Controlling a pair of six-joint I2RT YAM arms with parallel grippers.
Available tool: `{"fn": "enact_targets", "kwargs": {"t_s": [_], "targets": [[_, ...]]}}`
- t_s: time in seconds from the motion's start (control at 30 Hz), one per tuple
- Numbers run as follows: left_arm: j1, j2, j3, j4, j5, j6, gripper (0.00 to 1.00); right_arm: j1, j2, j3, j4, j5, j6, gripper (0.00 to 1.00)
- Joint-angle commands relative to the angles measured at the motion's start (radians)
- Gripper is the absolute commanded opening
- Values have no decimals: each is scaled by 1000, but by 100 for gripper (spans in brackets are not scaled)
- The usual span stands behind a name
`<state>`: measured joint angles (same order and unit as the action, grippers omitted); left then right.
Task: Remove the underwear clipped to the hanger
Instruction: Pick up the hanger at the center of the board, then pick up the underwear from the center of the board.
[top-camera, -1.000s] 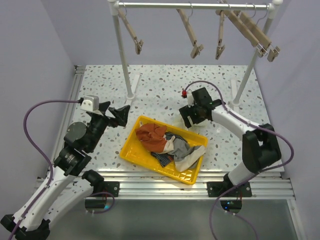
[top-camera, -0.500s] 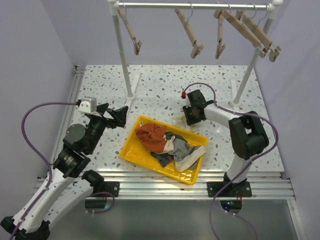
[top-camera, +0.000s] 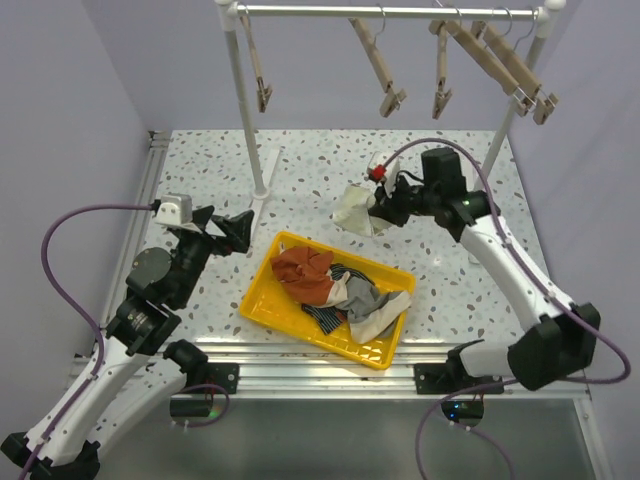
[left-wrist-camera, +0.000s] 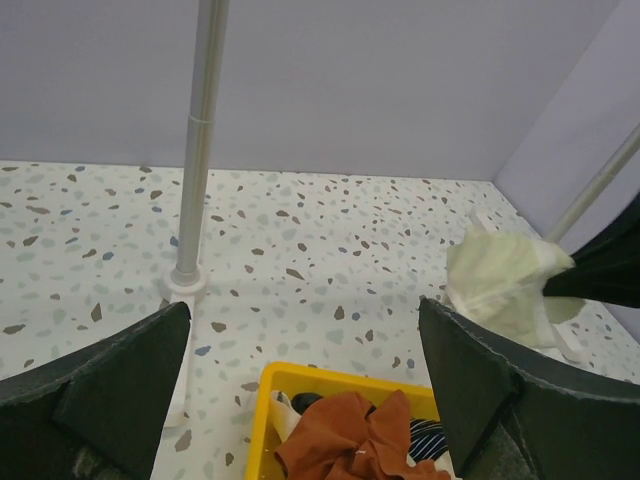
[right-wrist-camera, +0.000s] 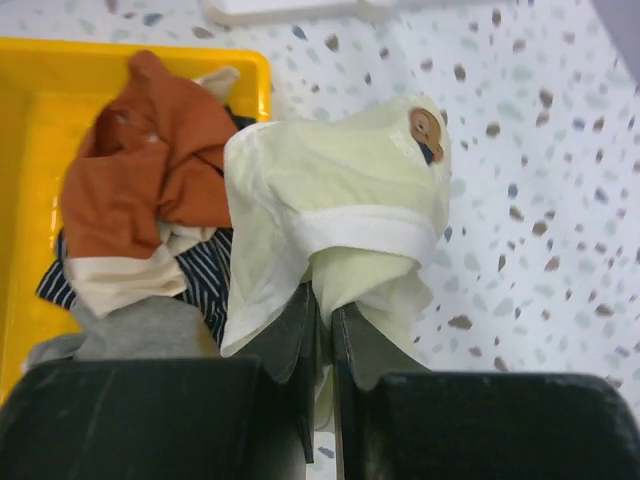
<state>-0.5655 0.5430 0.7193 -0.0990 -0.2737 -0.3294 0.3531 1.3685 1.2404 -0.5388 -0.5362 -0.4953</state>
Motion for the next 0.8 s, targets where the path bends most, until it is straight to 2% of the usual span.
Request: {"fn": "enact_targets", "kwargs": {"t_s": [0.0,0.1,0.17,0.27,0.37,0.4,0.53,0.67,0.73,0.77], "targets": [[-1,2,6,24,-33,23,100,9,-106,22,-168,-244,-251,0],[1,2,14,21,-44,35,100,39,-143,66,-368,-340,-371,0],[1,2,19,19,-47,43,100,69,-149,94,-436,-396,-385,0],[1,2,22,21,-48,46,100,165,-160,62,-504,-403,-390,0],[-1,3,22,24,-44,40,100,262,-189,-82,-414,-337,-347,0],[-1,3,22,25,-41,38,100,294,-198,-149,-342,-262,-326,0],[1,5,22,16,-28,20,100,354,-140,-237,-232,-61,-316,1],[0,-2,22,4,-30,-2,100,373,-19,-231,-164,88,-230,2],[-1,-11,22,-2,-33,-10,100,374,20,-211,-155,116,-207,5],[-1,-12,19,-5,-35,-13,100,374,39,-213,-155,119,-209,10]]}}
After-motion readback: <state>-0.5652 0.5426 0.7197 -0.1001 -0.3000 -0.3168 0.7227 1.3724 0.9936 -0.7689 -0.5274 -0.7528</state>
